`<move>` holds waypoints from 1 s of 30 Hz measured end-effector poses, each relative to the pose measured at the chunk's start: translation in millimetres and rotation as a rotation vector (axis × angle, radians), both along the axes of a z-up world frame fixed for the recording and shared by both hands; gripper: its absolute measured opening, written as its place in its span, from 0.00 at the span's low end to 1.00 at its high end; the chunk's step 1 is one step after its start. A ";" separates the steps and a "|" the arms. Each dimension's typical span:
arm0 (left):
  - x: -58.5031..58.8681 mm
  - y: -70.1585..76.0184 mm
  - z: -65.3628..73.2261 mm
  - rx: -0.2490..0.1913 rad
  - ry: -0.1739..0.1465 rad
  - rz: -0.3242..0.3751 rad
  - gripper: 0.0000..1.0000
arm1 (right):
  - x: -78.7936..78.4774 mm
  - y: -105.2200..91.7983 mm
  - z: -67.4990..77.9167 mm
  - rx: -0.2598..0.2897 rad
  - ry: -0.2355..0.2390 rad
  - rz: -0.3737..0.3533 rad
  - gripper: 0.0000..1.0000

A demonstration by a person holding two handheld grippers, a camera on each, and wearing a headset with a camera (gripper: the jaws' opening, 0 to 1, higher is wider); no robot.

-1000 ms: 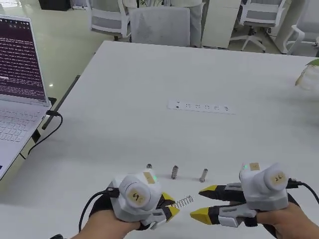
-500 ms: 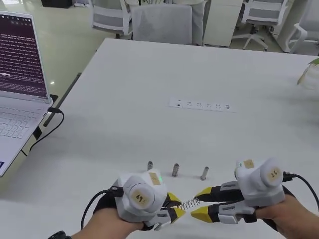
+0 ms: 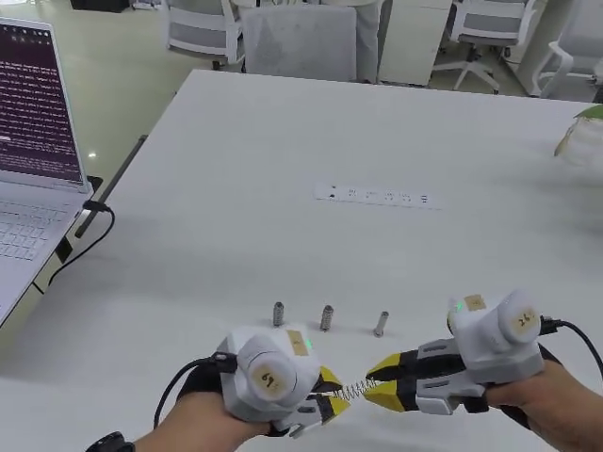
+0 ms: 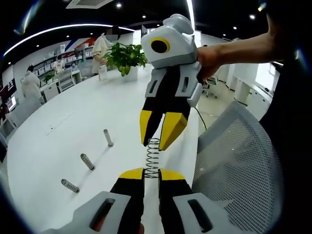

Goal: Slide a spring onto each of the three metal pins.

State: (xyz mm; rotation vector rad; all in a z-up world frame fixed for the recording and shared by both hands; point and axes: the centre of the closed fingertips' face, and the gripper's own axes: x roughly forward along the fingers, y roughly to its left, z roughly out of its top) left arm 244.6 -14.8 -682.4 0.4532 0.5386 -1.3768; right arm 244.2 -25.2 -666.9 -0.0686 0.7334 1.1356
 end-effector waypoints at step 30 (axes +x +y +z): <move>-0.1 -12.9 14.5 -0.051 -0.061 -0.035 0.02 | -4.4 -2.9 11.6 -0.037 -0.025 0.088 0.10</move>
